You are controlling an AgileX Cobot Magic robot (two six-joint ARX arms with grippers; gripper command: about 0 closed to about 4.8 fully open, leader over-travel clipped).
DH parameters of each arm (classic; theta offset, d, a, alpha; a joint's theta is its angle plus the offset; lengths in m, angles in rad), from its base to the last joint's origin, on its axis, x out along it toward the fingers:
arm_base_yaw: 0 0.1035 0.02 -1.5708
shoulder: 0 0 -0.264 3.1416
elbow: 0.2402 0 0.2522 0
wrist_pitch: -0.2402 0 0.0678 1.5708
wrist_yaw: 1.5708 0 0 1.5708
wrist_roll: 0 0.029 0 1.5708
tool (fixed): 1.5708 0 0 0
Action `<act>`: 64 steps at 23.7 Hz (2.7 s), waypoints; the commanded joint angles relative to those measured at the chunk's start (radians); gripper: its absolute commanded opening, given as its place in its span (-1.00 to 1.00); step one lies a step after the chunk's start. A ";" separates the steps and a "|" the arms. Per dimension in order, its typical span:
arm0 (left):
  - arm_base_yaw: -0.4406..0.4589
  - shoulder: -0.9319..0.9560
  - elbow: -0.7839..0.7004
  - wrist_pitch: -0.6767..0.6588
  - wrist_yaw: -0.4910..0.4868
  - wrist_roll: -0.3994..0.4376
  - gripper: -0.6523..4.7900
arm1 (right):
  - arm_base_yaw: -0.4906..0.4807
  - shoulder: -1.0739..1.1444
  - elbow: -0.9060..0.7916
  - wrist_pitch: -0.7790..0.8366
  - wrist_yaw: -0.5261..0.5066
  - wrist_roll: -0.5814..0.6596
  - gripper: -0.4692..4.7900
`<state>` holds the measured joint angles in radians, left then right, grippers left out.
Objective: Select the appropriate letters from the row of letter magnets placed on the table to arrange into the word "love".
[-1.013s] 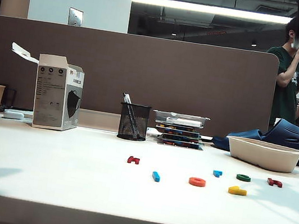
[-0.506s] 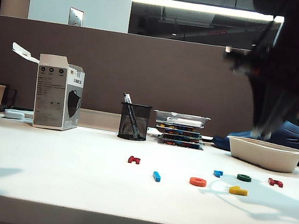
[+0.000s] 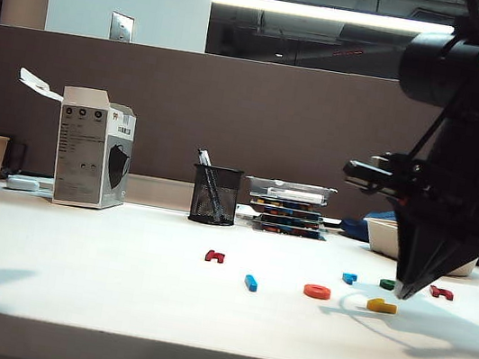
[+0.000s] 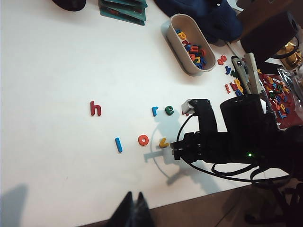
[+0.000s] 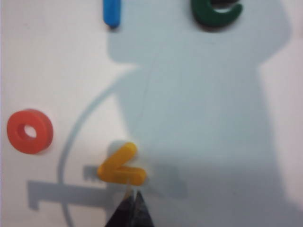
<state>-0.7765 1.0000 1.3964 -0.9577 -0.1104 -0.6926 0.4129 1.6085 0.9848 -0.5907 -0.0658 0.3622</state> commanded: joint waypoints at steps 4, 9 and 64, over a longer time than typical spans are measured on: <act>-0.001 -0.002 0.004 0.010 -0.005 0.005 -0.78 | 0.000 0.028 0.001 0.010 -0.016 0.005 -0.85; -0.001 -0.002 0.004 0.010 -0.005 0.005 -0.78 | 0.000 0.031 0.001 0.018 -0.019 0.005 -0.85; -0.001 -0.002 0.004 0.010 -0.006 0.005 -0.78 | -0.086 -0.102 0.032 -0.017 0.019 -0.036 -0.76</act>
<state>-0.7765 1.0000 1.3964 -0.9577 -0.1104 -0.6926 0.3252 1.5101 1.0008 -0.6136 -0.0471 0.3393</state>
